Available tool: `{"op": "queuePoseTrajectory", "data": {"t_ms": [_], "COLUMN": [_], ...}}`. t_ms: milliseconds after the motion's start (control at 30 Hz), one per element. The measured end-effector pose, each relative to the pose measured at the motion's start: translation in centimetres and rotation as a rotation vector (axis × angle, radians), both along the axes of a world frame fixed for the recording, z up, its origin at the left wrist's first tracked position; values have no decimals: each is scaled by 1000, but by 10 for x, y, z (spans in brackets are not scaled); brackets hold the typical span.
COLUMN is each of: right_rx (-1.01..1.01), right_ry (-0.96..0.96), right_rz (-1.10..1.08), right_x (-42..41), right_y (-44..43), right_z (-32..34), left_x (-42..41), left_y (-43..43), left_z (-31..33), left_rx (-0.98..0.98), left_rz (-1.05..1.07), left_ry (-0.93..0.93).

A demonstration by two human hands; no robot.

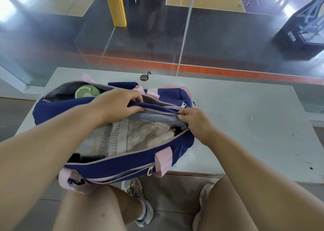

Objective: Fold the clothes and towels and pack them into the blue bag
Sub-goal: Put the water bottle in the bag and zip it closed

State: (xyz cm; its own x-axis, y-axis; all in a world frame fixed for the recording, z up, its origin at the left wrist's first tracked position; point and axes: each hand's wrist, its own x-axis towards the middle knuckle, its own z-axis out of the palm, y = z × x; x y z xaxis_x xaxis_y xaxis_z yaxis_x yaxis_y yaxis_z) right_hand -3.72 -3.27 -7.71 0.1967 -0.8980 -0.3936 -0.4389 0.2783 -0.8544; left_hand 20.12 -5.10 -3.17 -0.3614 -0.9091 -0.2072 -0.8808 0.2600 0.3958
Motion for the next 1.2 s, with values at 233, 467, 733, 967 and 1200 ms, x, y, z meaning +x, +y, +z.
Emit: {"op": "queuePoseTrajectory", "data": {"t_ms": [233,467,733,967,1200], "right_rx": [-175,-120,-68,-36,-5], "right_ry": [61,126,181,127,-27], "right_rz": [44,14,-6,-32,31], "right_x": [5,4,5,3,-8], "right_y": [3,2,1,7,12], "right_z": [1,3,2,4,11], "left_x": [1,-7,-8,-13,-17], "left_y": [3,3,15,24,22], "left_z": [3,6,-2,-11,-6], "left_rx": [-52,-37,-108,-246,-146], "left_rz": [119,141,18,-141,-97], "left_ry": [-88,-63,139,1,28]}}
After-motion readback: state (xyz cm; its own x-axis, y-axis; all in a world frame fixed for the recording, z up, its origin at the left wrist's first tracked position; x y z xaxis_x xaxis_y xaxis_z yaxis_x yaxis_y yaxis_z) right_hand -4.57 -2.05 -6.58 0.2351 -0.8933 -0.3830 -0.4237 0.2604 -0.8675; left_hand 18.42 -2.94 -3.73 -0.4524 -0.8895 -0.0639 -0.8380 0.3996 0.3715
